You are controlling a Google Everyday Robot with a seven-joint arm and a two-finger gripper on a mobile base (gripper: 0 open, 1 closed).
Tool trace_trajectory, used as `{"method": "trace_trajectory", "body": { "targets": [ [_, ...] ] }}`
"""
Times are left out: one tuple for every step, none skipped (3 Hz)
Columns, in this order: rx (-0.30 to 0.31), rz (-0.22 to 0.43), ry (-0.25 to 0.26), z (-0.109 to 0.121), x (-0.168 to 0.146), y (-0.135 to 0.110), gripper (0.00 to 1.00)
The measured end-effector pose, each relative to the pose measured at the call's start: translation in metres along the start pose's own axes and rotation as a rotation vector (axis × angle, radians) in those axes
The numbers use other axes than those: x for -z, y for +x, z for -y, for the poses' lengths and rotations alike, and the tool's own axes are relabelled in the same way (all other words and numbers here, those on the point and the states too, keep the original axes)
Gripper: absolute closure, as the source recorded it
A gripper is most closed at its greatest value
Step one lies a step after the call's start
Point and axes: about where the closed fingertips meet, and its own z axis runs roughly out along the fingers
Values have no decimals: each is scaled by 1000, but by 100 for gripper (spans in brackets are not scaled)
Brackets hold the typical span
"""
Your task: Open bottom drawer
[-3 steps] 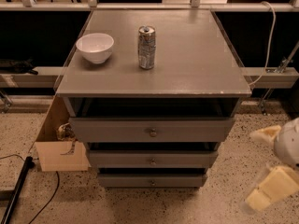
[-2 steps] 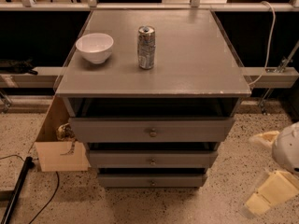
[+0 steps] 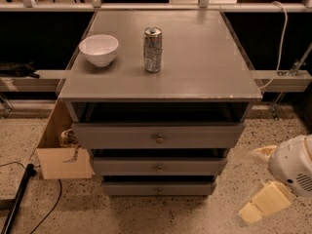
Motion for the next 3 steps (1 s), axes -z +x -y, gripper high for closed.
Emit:
{"method": "trace_trajectory", "body": {
  "targets": [
    [-69, 51, -1, 5, -24, 7, 0],
    [-132, 87, 8, 10, -47, 18, 0],
    [-184, 77, 16, 18, -87, 31, 0]
  ]
}}
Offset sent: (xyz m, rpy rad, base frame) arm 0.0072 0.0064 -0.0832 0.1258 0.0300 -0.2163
